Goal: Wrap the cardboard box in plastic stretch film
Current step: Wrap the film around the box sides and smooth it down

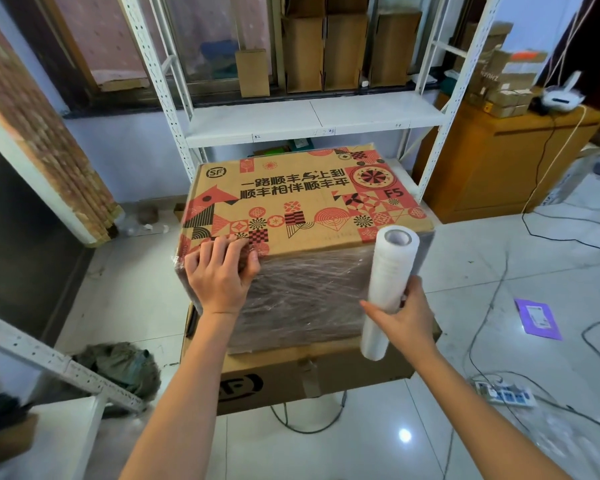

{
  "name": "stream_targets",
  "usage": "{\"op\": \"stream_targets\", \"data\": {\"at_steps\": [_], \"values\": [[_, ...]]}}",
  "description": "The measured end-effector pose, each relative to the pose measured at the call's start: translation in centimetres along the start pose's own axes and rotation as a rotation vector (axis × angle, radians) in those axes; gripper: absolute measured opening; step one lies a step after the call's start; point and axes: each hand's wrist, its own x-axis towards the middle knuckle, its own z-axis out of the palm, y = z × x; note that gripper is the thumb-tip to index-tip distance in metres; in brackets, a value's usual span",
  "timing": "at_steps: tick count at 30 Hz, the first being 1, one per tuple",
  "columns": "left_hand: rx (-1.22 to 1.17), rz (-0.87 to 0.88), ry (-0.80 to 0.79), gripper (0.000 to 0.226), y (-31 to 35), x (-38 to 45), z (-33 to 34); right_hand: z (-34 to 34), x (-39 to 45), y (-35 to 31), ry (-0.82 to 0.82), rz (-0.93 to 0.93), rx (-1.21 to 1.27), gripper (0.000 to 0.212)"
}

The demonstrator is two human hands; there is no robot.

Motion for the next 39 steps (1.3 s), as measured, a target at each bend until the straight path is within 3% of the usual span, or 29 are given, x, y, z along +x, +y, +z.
{"op": "stream_targets", "data": {"at_steps": [7, 13, 17, 24, 28, 32, 39], "values": [[-0.022, -0.042, 0.013, 0.037, 0.5, 0.1, 0.0, 0.3, 1.4, -0.1, 0.129, 0.067, -0.155, 0.081], [-0.073, -0.058, 0.003, 0.032, 0.8, 0.0, -0.2, 1.4, 0.9, -1.5, 0.264, 0.076, -0.176, 0.077], [-0.097, -0.083, -0.026, 0.029, 0.8, 0.0, -0.3, 1.5, 0.7, -1.7, 0.169, 0.055, -0.185, 0.083], [-0.104, -0.077, -0.032, 0.031, 0.6, -0.3, -0.1, 0.3, 0.0, -0.8, -0.011, -0.053, -0.172, 0.068], [-0.074, -0.046, -0.007, 0.032, 0.1, -0.6, 0.0, -0.9, -0.4, -0.2, -0.097, -0.041, -0.174, 0.075], [-0.072, -0.030, 0.019, 0.031, 0.1, -0.4, 0.3, -1.6, -1.1, 0.3, -0.087, 0.026, -0.056, 0.087], [-0.086, 0.007, 0.062, 0.031, -0.4, -0.6, 0.3, -1.6, -0.3, -0.3, -0.071, 0.081, 0.167, 0.079]]}}
